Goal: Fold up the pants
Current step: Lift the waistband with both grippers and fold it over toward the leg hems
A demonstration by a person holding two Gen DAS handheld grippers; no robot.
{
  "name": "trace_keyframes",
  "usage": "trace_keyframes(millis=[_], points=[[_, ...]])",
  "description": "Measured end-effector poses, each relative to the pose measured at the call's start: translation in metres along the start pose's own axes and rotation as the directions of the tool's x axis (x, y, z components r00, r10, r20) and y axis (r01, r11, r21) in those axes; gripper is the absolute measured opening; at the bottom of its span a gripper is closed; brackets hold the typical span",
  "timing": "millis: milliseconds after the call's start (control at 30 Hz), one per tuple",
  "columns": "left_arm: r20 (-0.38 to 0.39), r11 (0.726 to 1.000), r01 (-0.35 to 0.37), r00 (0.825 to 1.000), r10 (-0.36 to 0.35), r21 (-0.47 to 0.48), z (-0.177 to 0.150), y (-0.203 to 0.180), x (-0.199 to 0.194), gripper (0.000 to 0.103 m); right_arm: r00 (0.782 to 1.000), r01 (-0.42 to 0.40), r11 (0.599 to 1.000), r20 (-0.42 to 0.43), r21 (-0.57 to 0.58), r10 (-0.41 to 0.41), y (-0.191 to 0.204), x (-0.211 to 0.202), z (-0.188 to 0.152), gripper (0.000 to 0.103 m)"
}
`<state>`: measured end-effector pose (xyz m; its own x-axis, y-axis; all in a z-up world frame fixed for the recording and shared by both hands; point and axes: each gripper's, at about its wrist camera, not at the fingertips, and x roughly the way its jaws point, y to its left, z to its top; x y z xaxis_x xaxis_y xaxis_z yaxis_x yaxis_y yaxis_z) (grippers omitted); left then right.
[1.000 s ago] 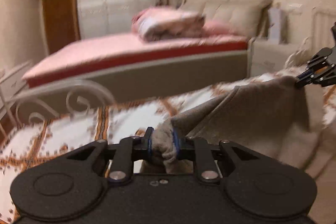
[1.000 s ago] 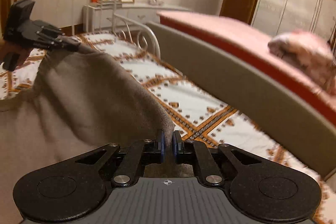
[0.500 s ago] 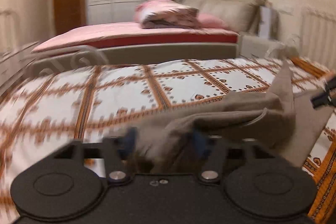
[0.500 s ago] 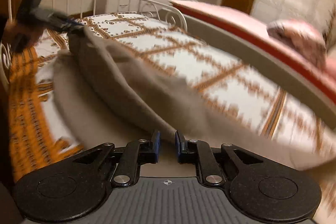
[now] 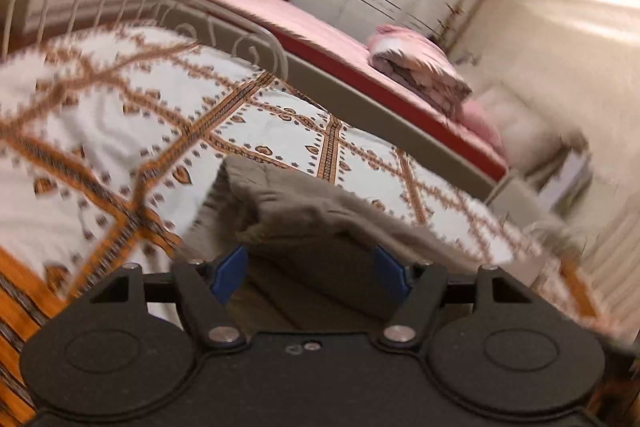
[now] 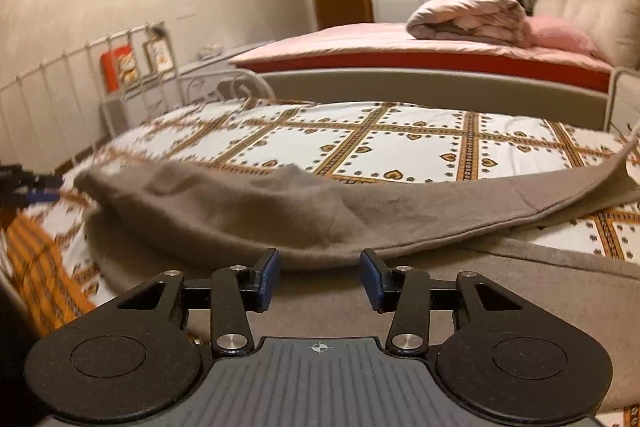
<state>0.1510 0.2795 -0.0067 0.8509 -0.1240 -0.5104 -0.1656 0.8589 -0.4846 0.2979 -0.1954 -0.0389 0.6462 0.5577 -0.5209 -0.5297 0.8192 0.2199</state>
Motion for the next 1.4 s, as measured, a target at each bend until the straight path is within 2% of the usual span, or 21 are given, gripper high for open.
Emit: trace_keyframes(millis=[100,233,300,400,500,567,633,700,767,867,933,1000,1033,1067,1100,1133,1167,1200,1233,1300,1400], points=[[-0.001,0.991,0.035,0.999,-0.035,-0.132,0.002,-0.001,0.009,0.061,1.0,0.026,0.997,0.004,0.075,-0.026,-0.01,0.004,0.004,0.045],[-0.048,0.95,0.072,0.995,-0.091,-0.304,0.002,0.003,0.034,0.061,1.0,0.015,0.958,-0.018,0.286,-0.011,-0.038,0.019,0.009,0.045],[-0.07,0.932,0.049,0.994,-0.08,-0.36,0.001,0.007,0.047,0.06,0.999,0.003,0.916,-0.045,0.4,0.016,-0.056,0.032,0.009,0.045],[-0.095,0.908,-0.012,0.995,-0.03,-0.419,0.001,0.018,0.062,0.061,0.996,0.004,0.825,-0.075,0.565,0.047,-0.085,0.053,0.009,0.045],[-0.111,0.899,-0.036,0.994,-0.014,-0.436,0.004,0.028,0.074,0.06,0.995,-0.003,0.753,-0.076,0.658,0.071,-0.11,0.068,0.011,0.045],[-0.108,0.898,-0.029,0.994,-0.021,-0.438,0.006,0.031,0.082,0.053,0.993,0.008,0.729,-0.094,0.685,0.077,-0.122,0.08,0.013,0.045],[-0.109,0.901,-0.034,0.994,-0.015,-0.433,0.008,0.034,0.089,0.035,0.989,0.028,0.715,-0.125,0.699,0.084,-0.129,0.092,0.013,0.044],[-0.107,0.912,-0.028,0.994,-0.018,-0.409,0.01,0.035,0.093,0.027,0.989,0.024,0.719,-0.121,0.695,0.083,-0.131,0.095,0.01,0.005],[-0.097,0.93,0.002,0.994,-0.04,-0.367,0.017,0.033,0.094,0.024,0.992,0.008,0.749,-0.098,0.663,0.076,-0.128,0.089,0.013,0.005],[-0.008,0.947,0.101,0.994,-0.109,-0.304,0.037,0.031,0.085,0.021,0.997,-0.071,0.8,0.017,0.595,0.076,-0.114,0.064,0.025,0.005],[0.096,0.944,0.225,0.973,-0.207,-0.24,0.054,0.026,0.07,0.021,0.991,-0.129,0.825,0.102,0.55,0.087,-0.106,0.04,0.037,0.005],[0.187,0.936,0.327,0.935,-0.301,-0.129,0.063,0.02,0.048,0.021,0.977,-0.187,0.846,0.188,0.499,0.105,-0.096,0.012,0.043,0.005],[0.188,0.939,0.331,0.932,-0.31,-0.093,0.059,0.021,0.04,0.021,0.971,-0.205,0.855,0.213,0.477,0.114,-0.09,0.0,0.04,0.005],[0.157,0.943,0.319,0.94,-0.303,-0.091,0.052,0.026,0.04,0.021,0.969,-0.206,0.867,0.218,0.453,0.117,-0.085,-0.009,0.03,0.005],[0.082,0.96,0.26,0.964,-0.252,-0.101,0.038,0.036,0.045,0.021,0.977,-0.18,0.885,0.18,0.43,0.112,-0.078,-0.01,0.017,0.005],[-0.003,0.98,0.17,0.985,-0.171,-0.102,0.023,0.046,0.053,0.021,0.99,-0.136,0.902,0.093,0.41,0.107,-0.073,-0.003,-0.002,0.005],[-0.131,0.994,0.053,0.989,-0.066,-0.095,0.004,0.058,0.066,0.021,0.994,-0.094,0.906,-0.014,0.413,0.109,-0.071,0.011,-0.02,0.005],[-0.197,0.994,0.02,0.979,-0.042,-0.111,-0.011,0.068,0.074,0.021,0.987,-0.054,0.897,-0.115,0.439,0.116,-0.072,0.025,-0.04,0.005],[-0.154,0.988,0.051,0.985,-0.074,-0.147,-0.018,0.076,0.07,0.023,0.979,-0.038,0.875,-0.158,0.483,0.13,-0.075,0.034,-0.058,0.005],[-0.074,0.957,0.101,0.989,-0.125,-0.271,-0.022,0.086,0.061,0.026,0.985,-0.069,0.828,-0.095,0.556,0.146,-0.083,0.03,-0.067,0.006],[-0.087,0.964,0.075,0.991,-0.1,-0.256,-0.015,0.078,0.064,0.027,0.986,-0.071,0.812,-0.081,0.58,0.144,-0.086,0.026,-0.067,0.018]])
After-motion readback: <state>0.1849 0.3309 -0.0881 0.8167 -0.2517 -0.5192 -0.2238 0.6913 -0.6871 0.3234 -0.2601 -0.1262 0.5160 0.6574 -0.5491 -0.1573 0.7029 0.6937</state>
